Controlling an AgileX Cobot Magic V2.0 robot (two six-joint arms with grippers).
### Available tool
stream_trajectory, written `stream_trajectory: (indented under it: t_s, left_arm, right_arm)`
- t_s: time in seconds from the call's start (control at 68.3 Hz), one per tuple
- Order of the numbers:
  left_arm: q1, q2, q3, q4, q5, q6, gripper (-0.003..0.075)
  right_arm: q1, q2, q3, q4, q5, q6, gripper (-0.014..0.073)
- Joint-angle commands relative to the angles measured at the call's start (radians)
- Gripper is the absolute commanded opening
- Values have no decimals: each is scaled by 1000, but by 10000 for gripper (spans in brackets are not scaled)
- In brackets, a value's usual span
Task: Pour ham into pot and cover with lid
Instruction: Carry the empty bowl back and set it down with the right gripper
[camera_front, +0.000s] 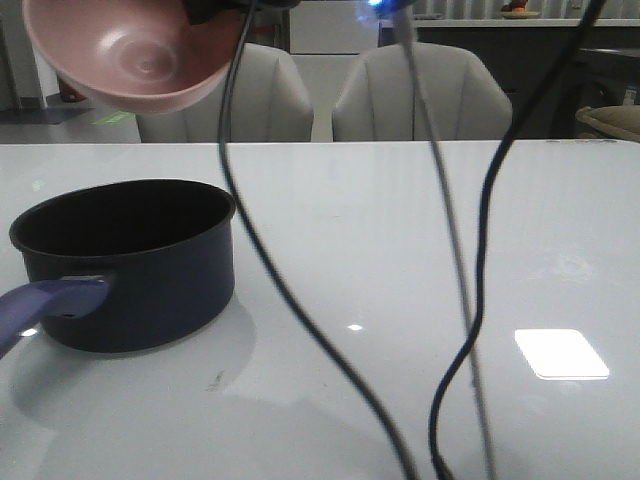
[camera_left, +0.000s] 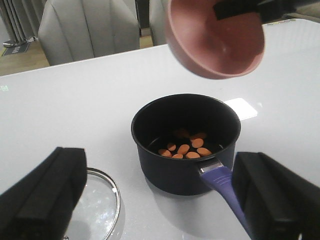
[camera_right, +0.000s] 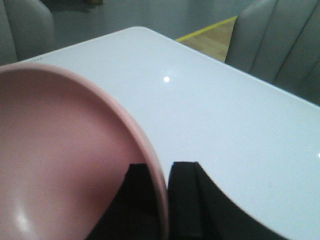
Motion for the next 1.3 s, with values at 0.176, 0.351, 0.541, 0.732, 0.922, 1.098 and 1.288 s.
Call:
stream_trajectory:
  t_s: [0.176, 0.351, 0.541, 0.732, 0.922, 1.098, 1.288]
  left_arm:
    - [-6, 13, -27, -13, -72, -3, 626]
    - [-6, 13, -27, -13, -72, -3, 626]
    - [-6, 13, -27, -13, -72, -3, 626]
    - [-6, 13, -27, -13, -72, -3, 626]
    - [-6, 13, -27, -13, -72, -3, 626]
    - [-6, 13, -27, -13, -72, -3, 626]
    - [-6, 13, -27, -13, -72, -3, 626]
  right_arm:
    - [-208, -140, -28, 6, 352, 8, 134]
    - [-382, -132, -16, 6, 537, 80, 134]
    - [-503, -88, -14, 6, 684, 113, 134]
    - [-531, -16, 5, 6, 723, 113, 134]
    - [-530, 65, 19, 6, 702, 113, 134]
    - [-530, 106, 20, -13, 698, 112, 197]
    - [-530, 106, 20, -34, 684, 112, 439]
